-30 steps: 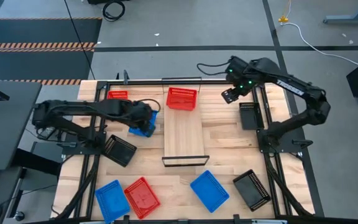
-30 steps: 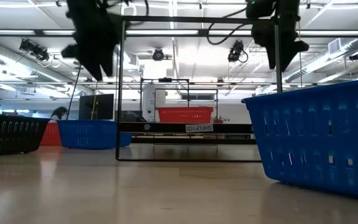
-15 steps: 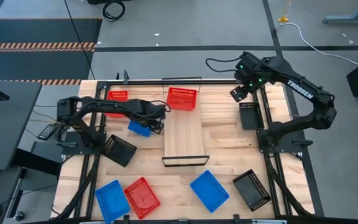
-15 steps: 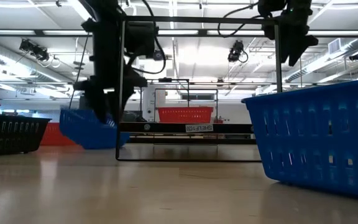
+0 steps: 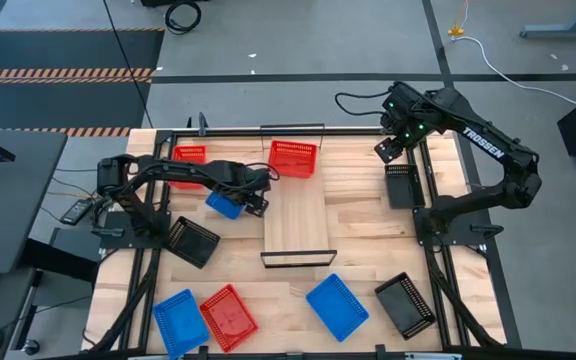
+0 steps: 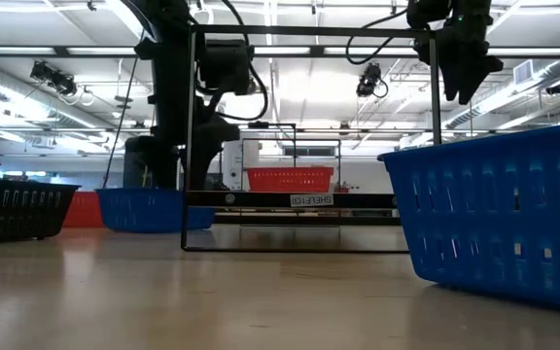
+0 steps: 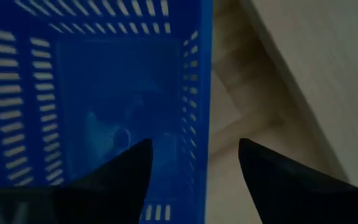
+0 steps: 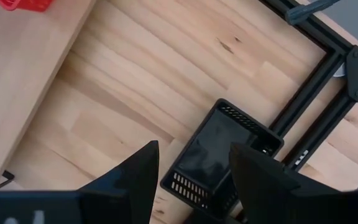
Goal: Stack baskets on shelf by color
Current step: Put the top blue bin on the shelf
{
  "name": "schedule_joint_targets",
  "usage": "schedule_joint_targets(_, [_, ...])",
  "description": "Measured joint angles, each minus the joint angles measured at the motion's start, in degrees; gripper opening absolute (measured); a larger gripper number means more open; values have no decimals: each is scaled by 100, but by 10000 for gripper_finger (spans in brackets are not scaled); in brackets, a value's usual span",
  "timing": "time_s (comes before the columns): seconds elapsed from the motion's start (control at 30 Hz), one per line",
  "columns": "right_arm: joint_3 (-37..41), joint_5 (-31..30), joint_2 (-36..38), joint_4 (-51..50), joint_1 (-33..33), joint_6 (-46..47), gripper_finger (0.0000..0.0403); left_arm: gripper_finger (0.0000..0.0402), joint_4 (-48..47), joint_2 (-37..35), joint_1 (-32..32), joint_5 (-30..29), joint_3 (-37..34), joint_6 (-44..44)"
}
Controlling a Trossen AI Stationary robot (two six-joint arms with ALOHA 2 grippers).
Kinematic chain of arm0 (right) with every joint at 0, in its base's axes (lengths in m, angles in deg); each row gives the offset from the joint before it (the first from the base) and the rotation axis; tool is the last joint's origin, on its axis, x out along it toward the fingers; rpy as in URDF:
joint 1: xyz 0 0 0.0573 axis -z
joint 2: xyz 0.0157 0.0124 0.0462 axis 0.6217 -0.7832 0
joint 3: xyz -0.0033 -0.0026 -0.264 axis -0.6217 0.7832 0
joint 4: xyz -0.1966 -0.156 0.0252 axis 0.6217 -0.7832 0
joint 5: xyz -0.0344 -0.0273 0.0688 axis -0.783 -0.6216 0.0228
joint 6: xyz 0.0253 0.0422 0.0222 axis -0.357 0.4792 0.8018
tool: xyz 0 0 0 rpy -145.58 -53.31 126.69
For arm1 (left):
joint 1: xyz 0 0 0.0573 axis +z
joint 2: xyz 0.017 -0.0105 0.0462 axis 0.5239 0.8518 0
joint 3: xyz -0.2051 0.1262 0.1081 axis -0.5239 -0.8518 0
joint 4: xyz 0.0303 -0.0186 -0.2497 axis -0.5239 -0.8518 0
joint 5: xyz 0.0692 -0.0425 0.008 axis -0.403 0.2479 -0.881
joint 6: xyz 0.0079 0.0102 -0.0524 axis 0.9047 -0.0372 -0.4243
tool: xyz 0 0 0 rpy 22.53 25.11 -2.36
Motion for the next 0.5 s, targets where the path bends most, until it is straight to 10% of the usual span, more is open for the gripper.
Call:
schedule_joint_targets(0.2, [0, 0, 0, 20, 0, 100, 200, 218, -1, 91, 35, -364, 2, 940])
schedule_joint_targets(0.5, [0, -2, -2, 29, -2, 250, 200, 15, 116, 225, 37, 178, 4, 1507])
